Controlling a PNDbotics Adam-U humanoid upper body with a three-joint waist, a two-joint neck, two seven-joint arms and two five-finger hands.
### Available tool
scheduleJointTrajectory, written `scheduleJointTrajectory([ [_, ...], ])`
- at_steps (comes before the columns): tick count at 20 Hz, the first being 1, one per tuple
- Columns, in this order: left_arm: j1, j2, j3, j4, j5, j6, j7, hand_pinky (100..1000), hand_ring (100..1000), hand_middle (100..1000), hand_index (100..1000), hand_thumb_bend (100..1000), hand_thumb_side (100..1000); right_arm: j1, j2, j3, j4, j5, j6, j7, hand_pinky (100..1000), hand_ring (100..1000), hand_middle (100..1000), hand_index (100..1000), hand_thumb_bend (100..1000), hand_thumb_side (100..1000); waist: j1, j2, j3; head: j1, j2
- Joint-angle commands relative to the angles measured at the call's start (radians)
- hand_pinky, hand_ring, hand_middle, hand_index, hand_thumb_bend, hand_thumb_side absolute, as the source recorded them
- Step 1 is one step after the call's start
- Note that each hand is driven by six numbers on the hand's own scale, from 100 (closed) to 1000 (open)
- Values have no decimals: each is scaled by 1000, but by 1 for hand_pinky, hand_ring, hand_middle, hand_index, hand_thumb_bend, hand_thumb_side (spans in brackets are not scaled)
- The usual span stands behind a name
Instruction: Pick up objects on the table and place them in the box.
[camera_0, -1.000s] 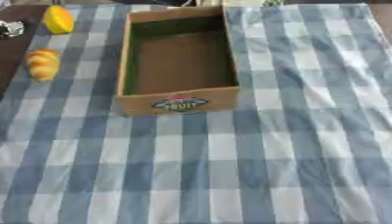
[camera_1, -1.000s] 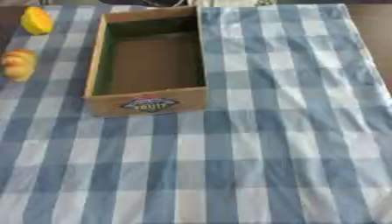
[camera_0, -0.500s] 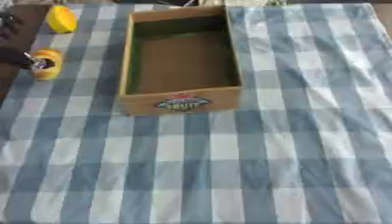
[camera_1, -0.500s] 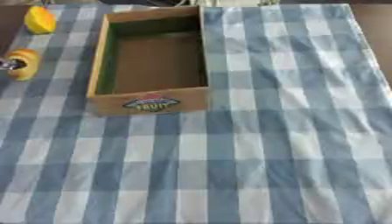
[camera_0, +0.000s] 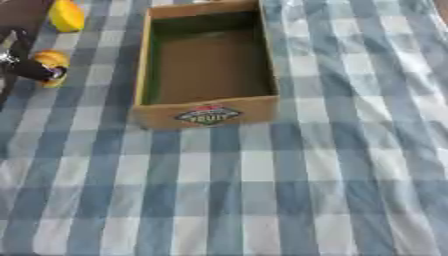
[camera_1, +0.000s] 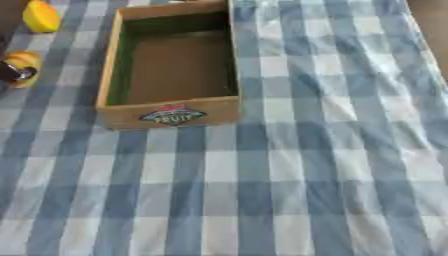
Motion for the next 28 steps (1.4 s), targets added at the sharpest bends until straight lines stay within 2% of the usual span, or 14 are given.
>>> scheduleJointTrajectory([
  [1,-20,20,2,17,0,10,-25,785,747,687,847,552,293,-14,-18,-2,-16,-5,-1,5,801,858,647,816,160,450,4,-16,-2,8,-14],
  [2,-20,19,0,24,-9,12,-38,776,738,673,834,517,310,-15,-17,-2,-16,-5,-1,5,801,858,647,816,159,451,5,-15,-3,11,-14],
  [6,-23,14,4,30,-53,20,-56,751,670,597,765,425,254,-13,-15,-1,-16,-6,0,6,801,858,647,817,157,452,7,-13,-8,15,-15],
  [8,-23,11,7,29,-65,19,-51,736,634,560,725,351,197,-13,-14,-1,-16,-7,1,6,801,858,646,817,156,453,7,-13,-10,15,-15],
  [9,-23,10,8,28,-68,19,-47,720,616,545,709,298,112,-13,-13,-1,-16,-7,1,6,801,858,646,817,156,453,7,-13,-11,15,-15],
  [12,-24,8,7,14,-73,22,-31,707,601,531,685,185,100,-12,-12,-1,-16,-8,3,6,802,858,645,817,155,453,8,-16,-11,16,-13],
  [16,-32,13,11,-49,-56,26,-11,705,593,526,672,103,100,-8,-12,-2,-16,-7,4,7,802,858,645,817,154,453,8,-21,-9,13,-8],
  [19,-48,18,3,-120,-26,7,7,701,583,515,657,100,100,-6,-12,-2,-16,-7,5,6,803,858,645,817,153,452,8,-25,-5,10,-3],
  [22,-85,4,-31,-191,-3,-26,39,693,574,504,638,100,100,-6,-15,-2,-16,-8,3,5,803,858,646,818,154,450,6,-33,-5,11,5],
  [25,-150,-54,-93,-262,2,-69,80,695,576,504,636,100,100,-6,-15,0,-16,-10,2,5,804,857,647,818,154,448,3,-42,-4,15,14],
  [28,-219,-124,-145,-334,3,-113,78,691,573,503,630,100,106,-16,-10,2,-16,-15,0,5,804,856,648,818,155,443,-4,-48,-5,21,15],
])
